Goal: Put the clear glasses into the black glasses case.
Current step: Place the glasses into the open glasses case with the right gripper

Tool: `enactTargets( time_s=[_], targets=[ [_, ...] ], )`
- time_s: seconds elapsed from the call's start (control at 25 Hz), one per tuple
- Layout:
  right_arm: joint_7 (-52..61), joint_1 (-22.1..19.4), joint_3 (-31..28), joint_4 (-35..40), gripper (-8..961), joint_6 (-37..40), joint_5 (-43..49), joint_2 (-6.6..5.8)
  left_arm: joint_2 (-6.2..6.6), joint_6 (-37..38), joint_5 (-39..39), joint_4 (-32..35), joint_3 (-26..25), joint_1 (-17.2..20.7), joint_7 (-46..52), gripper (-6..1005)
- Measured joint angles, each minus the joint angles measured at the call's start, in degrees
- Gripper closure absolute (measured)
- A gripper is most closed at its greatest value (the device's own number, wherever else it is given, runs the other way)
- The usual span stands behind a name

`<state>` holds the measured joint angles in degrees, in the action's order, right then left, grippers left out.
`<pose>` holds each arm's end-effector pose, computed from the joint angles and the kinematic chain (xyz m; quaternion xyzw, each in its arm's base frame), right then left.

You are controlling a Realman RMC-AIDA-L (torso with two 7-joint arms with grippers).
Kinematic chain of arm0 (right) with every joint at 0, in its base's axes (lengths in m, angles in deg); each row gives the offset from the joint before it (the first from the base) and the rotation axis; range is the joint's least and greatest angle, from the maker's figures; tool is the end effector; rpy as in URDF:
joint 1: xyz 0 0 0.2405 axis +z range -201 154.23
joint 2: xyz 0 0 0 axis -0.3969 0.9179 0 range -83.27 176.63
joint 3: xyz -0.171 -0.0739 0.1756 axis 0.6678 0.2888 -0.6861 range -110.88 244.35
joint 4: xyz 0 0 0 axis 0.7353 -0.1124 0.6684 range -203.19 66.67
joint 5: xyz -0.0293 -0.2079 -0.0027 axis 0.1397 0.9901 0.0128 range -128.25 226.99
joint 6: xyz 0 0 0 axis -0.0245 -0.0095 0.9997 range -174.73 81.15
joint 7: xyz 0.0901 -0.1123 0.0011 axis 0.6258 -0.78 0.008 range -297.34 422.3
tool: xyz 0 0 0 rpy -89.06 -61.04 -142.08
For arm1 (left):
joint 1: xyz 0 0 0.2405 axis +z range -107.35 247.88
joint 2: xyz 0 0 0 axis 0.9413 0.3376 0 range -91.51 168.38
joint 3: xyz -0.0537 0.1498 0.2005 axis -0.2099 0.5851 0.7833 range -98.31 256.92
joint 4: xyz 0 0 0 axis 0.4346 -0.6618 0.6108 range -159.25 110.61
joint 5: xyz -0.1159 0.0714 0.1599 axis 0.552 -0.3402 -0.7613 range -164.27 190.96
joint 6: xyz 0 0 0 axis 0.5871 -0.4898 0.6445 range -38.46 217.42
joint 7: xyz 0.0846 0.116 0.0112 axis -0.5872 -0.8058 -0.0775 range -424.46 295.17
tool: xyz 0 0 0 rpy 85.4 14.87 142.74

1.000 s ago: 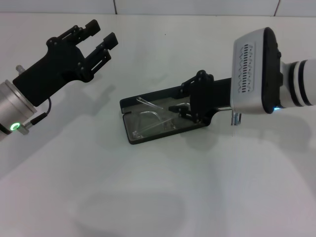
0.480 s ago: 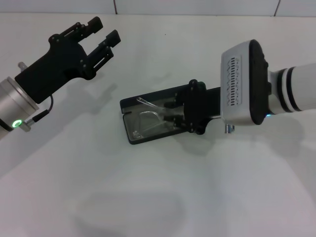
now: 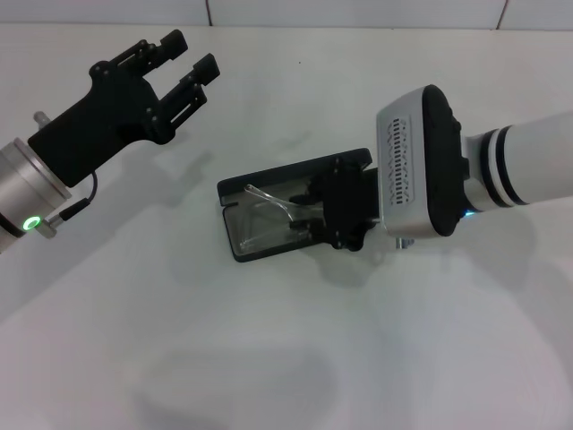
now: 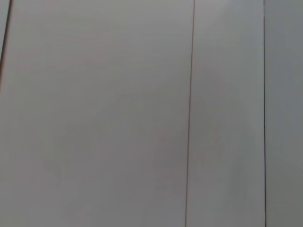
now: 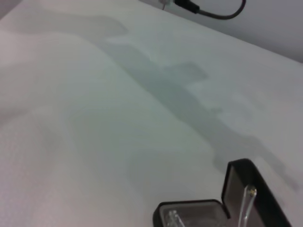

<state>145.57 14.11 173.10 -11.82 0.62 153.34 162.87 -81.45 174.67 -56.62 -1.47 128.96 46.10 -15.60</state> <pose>0.1363 0.3608 -0.1066 -0.9789 -0.1529 0.0114 0.1349 -0.2645 0.3243 0.0051 -0.8235 -0.1415 -0.4355 0.3350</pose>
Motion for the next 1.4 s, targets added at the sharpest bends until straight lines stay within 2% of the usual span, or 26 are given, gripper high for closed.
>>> enactTargets(
  time_s=[0.24,0.4,0.64,0.84,0.96,1.2,1.32,1.4],
  targets=[
    [0.0,-3.4,-1.6,4.9,726,-0.4,0.0,-0.17,0.06,0.0,-0.1,0.0,0.0,0.3,0.0,476],
    [0.0,-6.2,-5.3,7.1,726,1.1,-1.3,-0.14,0.14,0.0,-0.1,0.0,-0.1,0.4,0.0,476],
    [-5.7,-10.2,-9.6,4.3,725,3.0,-17.0,-0.31,0.23,0.0,-0.1,0.1,0.0,0.2,0.0,476],
    [-12.3,-14.0,-12.8,2.3,725,9.1,-25.3,-0.34,0.28,0.0,-0.2,0.5,0.0,0.1,0.0,476],
    [-15.2,-14.1,-14.1,-1.8,725,11.8,-30.2,-0.21,0.36,0.0,0.0,0.6,0.0,-0.1,0.0,476],
    [-32.6,-11.8,-13.9,-22.8,726,20.9,-52.4,-0.02,0.23,0.0,-0.3,0.2,0.0,-1.1,0.0,475],
    [-40.9,-10.9,-13.3,-30.9,726,26.0,-57.7,-0.01,0.24,0.0,-0.3,0.1,0.0,-1.3,-0.1,475],
    [-44.2,-10.7,-12.4,-33.8,726,27.5,-59.2,0.0,0.24,0.0,-0.3,0.2,0.0,-1.4,0.0,475]
  ],
)
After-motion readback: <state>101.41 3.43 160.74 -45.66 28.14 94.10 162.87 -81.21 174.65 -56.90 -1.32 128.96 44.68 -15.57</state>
